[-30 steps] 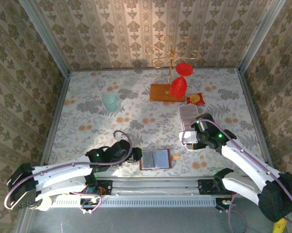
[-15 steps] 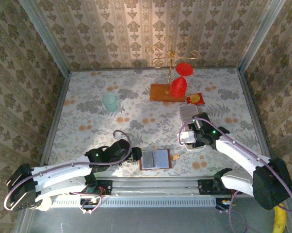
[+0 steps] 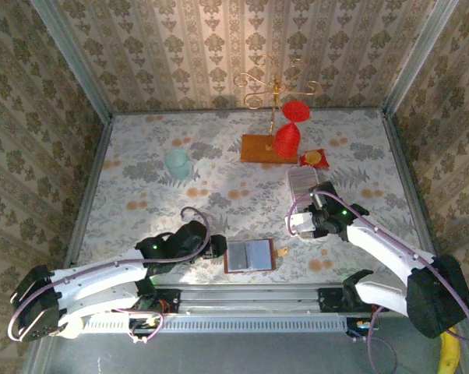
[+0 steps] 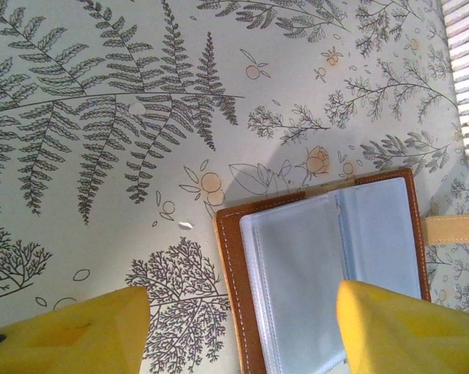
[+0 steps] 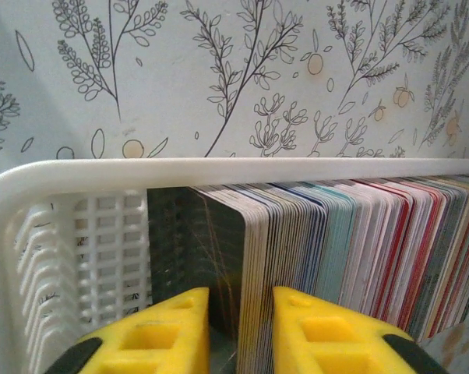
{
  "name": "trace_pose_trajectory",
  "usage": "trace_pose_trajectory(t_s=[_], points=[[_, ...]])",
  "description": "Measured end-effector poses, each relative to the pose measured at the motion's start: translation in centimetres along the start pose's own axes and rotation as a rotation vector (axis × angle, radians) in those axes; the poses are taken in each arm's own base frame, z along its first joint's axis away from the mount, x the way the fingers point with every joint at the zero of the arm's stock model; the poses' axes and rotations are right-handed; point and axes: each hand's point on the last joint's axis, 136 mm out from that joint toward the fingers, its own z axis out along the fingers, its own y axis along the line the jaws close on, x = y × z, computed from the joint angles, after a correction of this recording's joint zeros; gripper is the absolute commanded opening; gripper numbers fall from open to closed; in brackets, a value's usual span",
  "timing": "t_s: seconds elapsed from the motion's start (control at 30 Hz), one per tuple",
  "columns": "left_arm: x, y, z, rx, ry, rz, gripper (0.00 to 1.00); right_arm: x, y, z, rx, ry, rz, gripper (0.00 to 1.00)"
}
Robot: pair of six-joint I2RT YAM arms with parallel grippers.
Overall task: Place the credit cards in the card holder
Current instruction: Pick up the credit card from the storage box.
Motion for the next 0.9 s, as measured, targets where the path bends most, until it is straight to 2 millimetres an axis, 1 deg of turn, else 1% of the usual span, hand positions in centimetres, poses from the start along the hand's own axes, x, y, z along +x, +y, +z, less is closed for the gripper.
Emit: trace_pose_trajectory(t_s=[0.03,0.1,0.43,0.53,0.8,0.9], points=[[0.1,0.0,0.0,0.001,0.004,0.000,0.64,0.0,0.0,-0.1,0.002,-0.001,-0.001,0.16],[0.3,0.0,0.1,-0.002,0.013,0.001,0.64,-0.1,0.0,-0.2,0.006,-0.005,0.000,0.14],[1.6,0.8,1.2,-0.042,0.079,0.006,0.62,0.1,0.8,-1.1,0.037,-0.015,0.003,0.11],[1.9,1.0,1.5,-0.050,0.099,0.007,0.62,0.1,0.7,-1.4,0.051,-0.018,0.008,0.11],[2.3,0.6,1.9,-0.049,0.130,0.007,0.61,0.1,0.7,-2.0,0.065,-0.021,0.026,0.09],[2.4,0.5,2.1,-0.050,0.141,0.007,0.64,0.1,0.8,-2.2,0.064,-0.021,0.032,0.05]])
